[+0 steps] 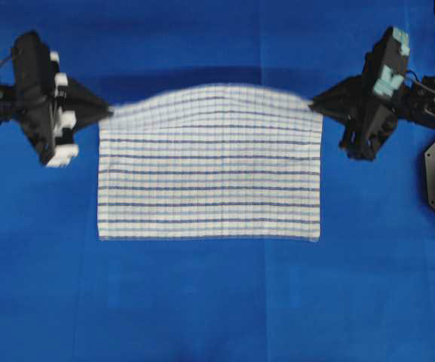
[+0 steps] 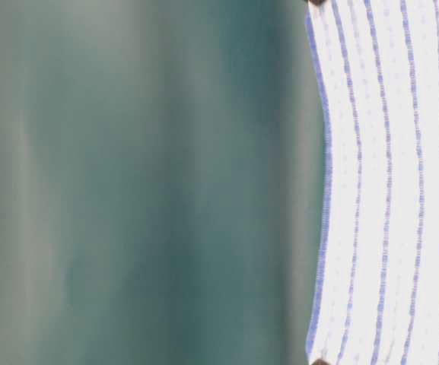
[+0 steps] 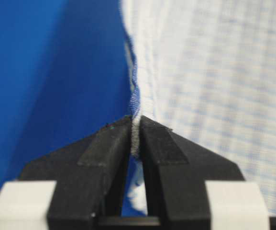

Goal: Fold the blue towel.
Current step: 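Lift the far corners and fold them toward the near edge, then open both grippers to release the folded edge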

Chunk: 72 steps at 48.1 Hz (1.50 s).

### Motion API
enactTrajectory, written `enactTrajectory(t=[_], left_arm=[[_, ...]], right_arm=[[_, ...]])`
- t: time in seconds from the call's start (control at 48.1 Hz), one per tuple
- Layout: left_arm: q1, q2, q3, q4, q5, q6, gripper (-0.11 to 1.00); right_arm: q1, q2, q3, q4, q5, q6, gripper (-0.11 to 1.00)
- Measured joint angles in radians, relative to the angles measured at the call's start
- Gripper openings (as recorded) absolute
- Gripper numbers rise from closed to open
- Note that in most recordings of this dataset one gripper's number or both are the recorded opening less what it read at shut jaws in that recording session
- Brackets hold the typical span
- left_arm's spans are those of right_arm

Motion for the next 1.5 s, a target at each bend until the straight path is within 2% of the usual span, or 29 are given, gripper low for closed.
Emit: enactTrajectory(t=[0.104,0.374,0.561,0.707,0.998,1.081,1.164,1.289,1.331,1.414,1.456,1.497], left_arm=[[-0.078,-0.029,0.014,0.000,0.000,-0.031,0.06],[-0.259,-0.051,0.034,0.000,0.002,-0.143,0.06],[-0.345,-0.021,0.026,0.000,0.000,-0.152,0.06],[-0.367,0.005,0.021,0.000,0.002,-0.153,0.06],[-0.368,0.046,0.020,0.000,0.002,-0.152,0.06],[-0.368,0.058,0.021,0.000,0.002,-0.153,0.16],[-0.367,0.064,0.020,0.000,0.000,-0.152,0.35],[-0.357,0.063,0.020,0.000,0.002,-0.153,0.66],[-0.356,0.063,0.020,0.000,0.002,-0.152,0.69],[-0.347,0.057,0.021,0.000,0.002,-0.149,0.66],[-0.342,0.054,0.020,0.000,0.003,-0.147,0.64],[-0.334,0.048,0.020,0.000,0.008,-0.147,0.62]], right_arm=[[0.072,-0.048,0.018,0.021,0.038,0.026,0.04],[0.222,-0.078,0.032,0.031,0.069,0.074,0.04],[0.298,-0.049,0.032,0.035,0.071,0.095,0.04],[0.334,-0.011,0.032,0.038,0.069,0.109,0.04],[0.339,0.057,0.017,0.038,0.067,0.115,0.05],[0.339,0.061,0.012,0.038,0.067,0.115,0.05],[0.339,0.061,0.012,0.038,0.063,0.115,0.15],[0.342,0.061,0.012,0.038,0.052,0.117,0.48],[0.344,0.063,0.011,0.040,0.046,0.117,0.63],[0.345,0.061,0.011,0.040,0.041,0.117,0.84],[0.345,0.060,0.011,0.040,0.041,0.117,0.92],[0.345,0.055,0.011,0.040,0.041,0.114,0.93]])
